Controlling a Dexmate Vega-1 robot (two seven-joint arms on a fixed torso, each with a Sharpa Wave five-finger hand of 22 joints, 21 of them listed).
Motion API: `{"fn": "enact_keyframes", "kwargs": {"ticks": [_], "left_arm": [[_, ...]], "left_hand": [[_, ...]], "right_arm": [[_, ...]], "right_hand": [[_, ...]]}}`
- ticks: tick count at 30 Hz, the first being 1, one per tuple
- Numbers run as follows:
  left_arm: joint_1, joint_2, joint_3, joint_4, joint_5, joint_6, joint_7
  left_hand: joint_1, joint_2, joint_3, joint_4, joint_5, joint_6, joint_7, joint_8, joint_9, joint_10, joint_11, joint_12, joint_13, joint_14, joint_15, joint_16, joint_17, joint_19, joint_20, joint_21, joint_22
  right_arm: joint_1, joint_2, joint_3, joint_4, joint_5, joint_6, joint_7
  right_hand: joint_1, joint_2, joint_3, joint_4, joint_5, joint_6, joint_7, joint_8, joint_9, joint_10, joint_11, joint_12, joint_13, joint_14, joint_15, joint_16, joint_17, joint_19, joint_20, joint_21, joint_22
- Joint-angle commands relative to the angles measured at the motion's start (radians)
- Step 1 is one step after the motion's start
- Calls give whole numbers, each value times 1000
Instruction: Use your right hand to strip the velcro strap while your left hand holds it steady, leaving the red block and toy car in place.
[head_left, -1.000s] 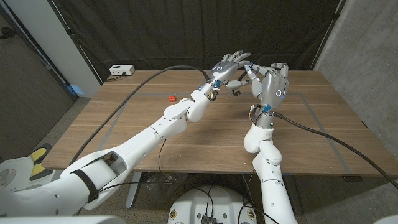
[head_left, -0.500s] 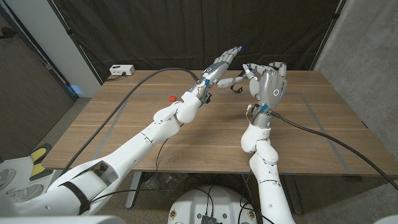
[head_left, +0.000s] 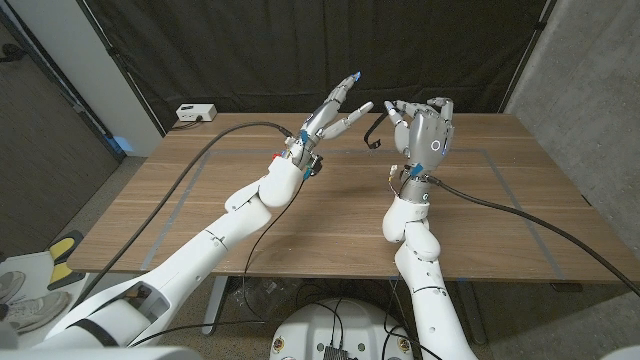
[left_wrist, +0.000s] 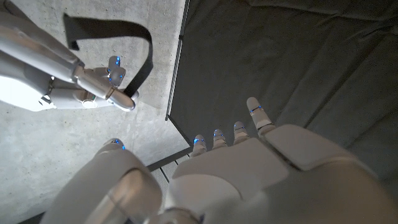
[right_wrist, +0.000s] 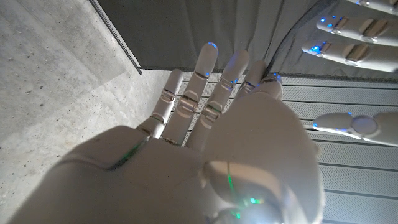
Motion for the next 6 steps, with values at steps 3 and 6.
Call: {"fn": "enact_keyframes", "kwargs": {"ticks": [3, 6], "left_arm": [[74, 46, -60, 0, -151, -46, -35], [76, 45, -63, 11, -181, -55, -44]], "left_hand": [[-16, 15, -6, 0, 9, -1, 6, -1, 0, 1, 5, 0, -1, -67, -13, 5, 0, -232, 5, -1, 2], [-20, 20, -7, -1, 10, -13, 10, -7, -1, -6, 6, -3, -2, -69, -12, 3, -1, -234, 5, -3, 2]], "right_arm": [[-17, -58, -144, -23, 0, -143, 0], [-19, -53, -147, -28, 4, -118, 0]], "right_hand": [[8, 2, 8, -1, -7, 11, -7, 2, 2, -1, -2, 7, 1, -2, -76, -5, -3, 6, -153, 4, -1], [8, 1, 10, -2, -9, 11, -8, 3, 3, -1, -2, 7, 0, 0, -76, -5, -2, 7, -153, 5, -1]]}}
